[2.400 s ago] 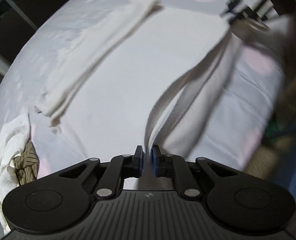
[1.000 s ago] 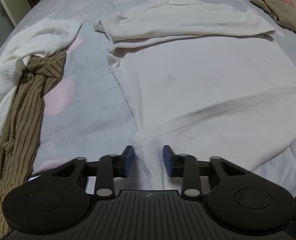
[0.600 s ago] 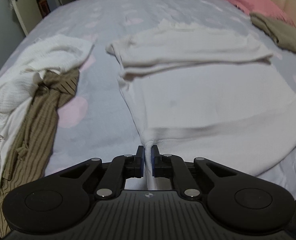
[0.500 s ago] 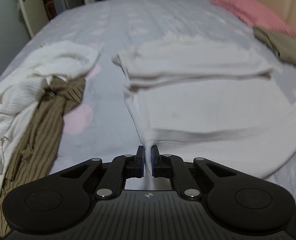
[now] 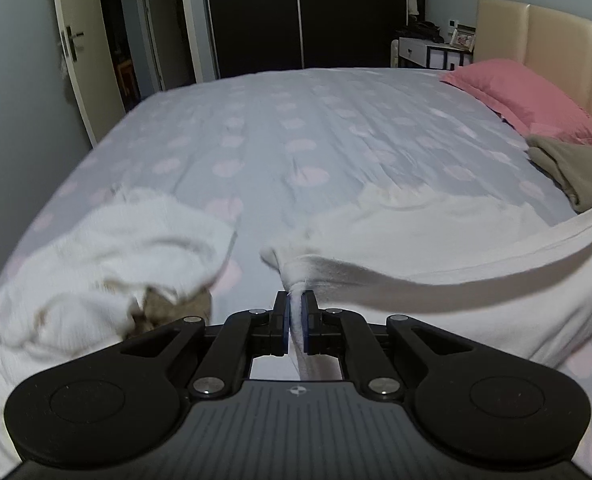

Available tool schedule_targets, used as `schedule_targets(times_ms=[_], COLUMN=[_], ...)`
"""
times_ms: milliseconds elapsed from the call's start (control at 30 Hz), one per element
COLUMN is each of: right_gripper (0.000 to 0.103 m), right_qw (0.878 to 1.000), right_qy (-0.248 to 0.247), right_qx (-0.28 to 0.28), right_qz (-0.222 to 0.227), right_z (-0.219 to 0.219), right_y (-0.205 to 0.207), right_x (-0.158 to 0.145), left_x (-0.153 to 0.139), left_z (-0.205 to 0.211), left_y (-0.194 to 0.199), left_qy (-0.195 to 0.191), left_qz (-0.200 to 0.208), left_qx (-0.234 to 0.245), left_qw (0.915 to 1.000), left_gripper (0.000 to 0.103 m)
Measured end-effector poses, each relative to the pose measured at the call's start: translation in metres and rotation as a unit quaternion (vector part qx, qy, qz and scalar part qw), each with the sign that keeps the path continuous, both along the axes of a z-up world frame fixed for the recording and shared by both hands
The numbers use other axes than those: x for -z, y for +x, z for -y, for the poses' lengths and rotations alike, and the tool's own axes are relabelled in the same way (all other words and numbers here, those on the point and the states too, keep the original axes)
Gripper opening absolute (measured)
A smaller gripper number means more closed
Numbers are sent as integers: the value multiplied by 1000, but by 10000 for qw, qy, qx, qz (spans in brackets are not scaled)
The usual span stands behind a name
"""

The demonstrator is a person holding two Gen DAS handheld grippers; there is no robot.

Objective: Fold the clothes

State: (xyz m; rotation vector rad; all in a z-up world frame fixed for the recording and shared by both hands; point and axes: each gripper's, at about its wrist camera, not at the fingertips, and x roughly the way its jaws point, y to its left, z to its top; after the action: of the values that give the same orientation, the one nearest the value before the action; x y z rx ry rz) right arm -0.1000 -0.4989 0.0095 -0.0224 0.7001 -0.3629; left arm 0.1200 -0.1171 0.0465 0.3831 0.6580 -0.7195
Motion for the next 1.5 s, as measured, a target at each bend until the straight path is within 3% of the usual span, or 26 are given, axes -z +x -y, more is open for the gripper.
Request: schedule_targets(times_ms=[233, 433, 800, 900, 1067, 1333, 1467, 1500], right_gripper=[7, 7, 7, 7, 6, 8, 32, 32], right_qw=[9995, 9986, 9946, 9933, 9891, 9909, 9903, 9903], right_qy=[-57, -34, 283, 259, 369, 421, 294, 276], right_qx=[273, 480, 990, 1100, 1422, 1270, 1342, 1340], right_qz=[121, 237, -108, -235, -103, -161, -226, -228], right_z=[37, 72, 121, 128, 140, 141, 139, 138], right_y=[54, 113, 199, 207, 207, 211, 207, 204], right_x=[-8, -3, 71, 87, 86, 101, 97, 94], left_x=[-7, 12, 85, 91, 91, 101, 94, 91], left_z=[42, 85, 129, 132, 142, 152, 145, 141], left_y=[52, 102, 163, 169, 176, 173, 166, 163], left_qy=[-9, 49, 271, 176, -4, 281, 426, 433], left_qz=[289, 390, 53, 24, 55, -100, -20, -7], left_qx=[-87, -271, -371, -394, -451, -279, -232, -223], left_qw=[9995, 9989, 9989, 9991, 9990, 9992, 9988, 9988], left_gripper=[4, 4, 4, 4, 3, 5, 18, 19])
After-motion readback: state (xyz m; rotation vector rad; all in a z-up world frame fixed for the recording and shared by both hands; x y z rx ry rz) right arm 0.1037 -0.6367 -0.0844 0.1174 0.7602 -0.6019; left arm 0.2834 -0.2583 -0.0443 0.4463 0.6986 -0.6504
